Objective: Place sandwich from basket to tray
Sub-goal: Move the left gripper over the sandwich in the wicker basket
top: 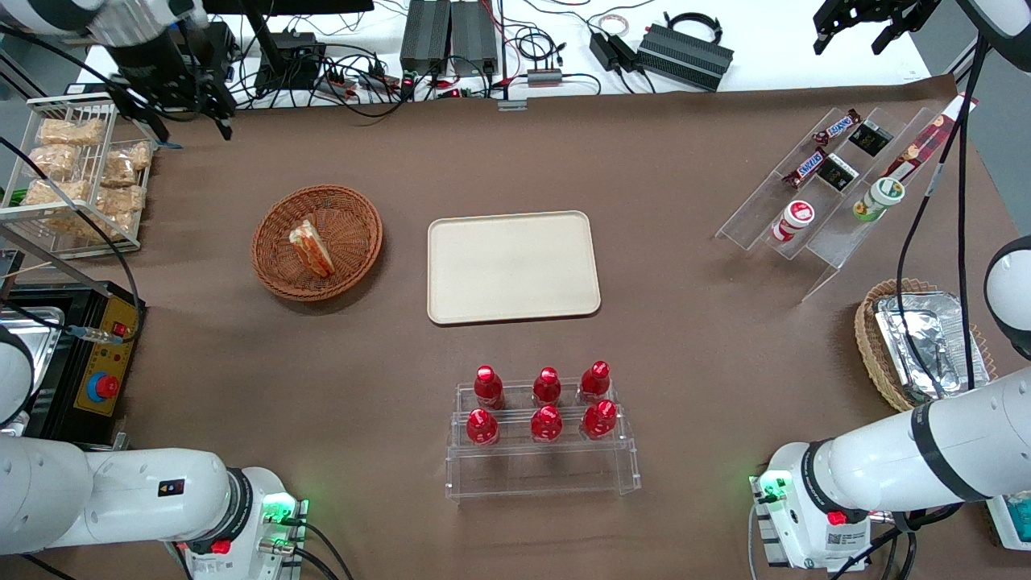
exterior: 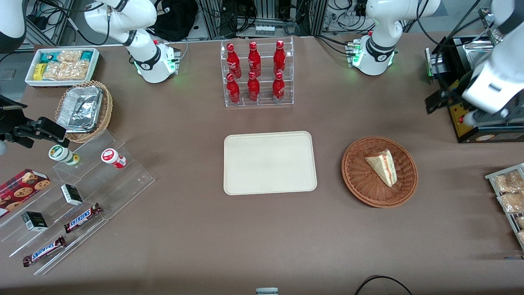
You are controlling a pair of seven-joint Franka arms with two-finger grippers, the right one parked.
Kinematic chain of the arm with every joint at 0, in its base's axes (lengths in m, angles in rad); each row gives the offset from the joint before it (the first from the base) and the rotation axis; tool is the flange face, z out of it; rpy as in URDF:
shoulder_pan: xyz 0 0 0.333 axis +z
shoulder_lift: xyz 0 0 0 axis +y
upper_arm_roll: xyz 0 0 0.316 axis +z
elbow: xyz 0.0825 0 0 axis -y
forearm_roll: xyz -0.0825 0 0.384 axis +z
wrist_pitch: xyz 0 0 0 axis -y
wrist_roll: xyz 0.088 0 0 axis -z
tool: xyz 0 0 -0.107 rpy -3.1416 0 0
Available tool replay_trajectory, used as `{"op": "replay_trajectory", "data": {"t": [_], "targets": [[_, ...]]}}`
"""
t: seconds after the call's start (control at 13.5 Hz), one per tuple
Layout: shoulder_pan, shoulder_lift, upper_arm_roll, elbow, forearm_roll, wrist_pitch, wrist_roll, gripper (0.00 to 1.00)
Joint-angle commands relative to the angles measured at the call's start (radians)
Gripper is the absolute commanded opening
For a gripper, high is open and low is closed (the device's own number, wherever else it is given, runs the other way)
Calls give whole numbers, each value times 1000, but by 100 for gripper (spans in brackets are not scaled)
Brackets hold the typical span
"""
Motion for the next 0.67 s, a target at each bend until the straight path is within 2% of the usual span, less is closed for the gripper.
{"op": "replay_trajectory", "data": {"t": [0.0, 0.3, 0.44, 0.59], "targets": [[1, -19, -6, -212, -1, 218, -114, 100], [-1, 7, -40, -485, -2, 635, -425, 100], [-2, 55, -60, -515, -2, 708, -532, 100], [-1, 88, -60, -521, -1, 712, -532, 100]]}}
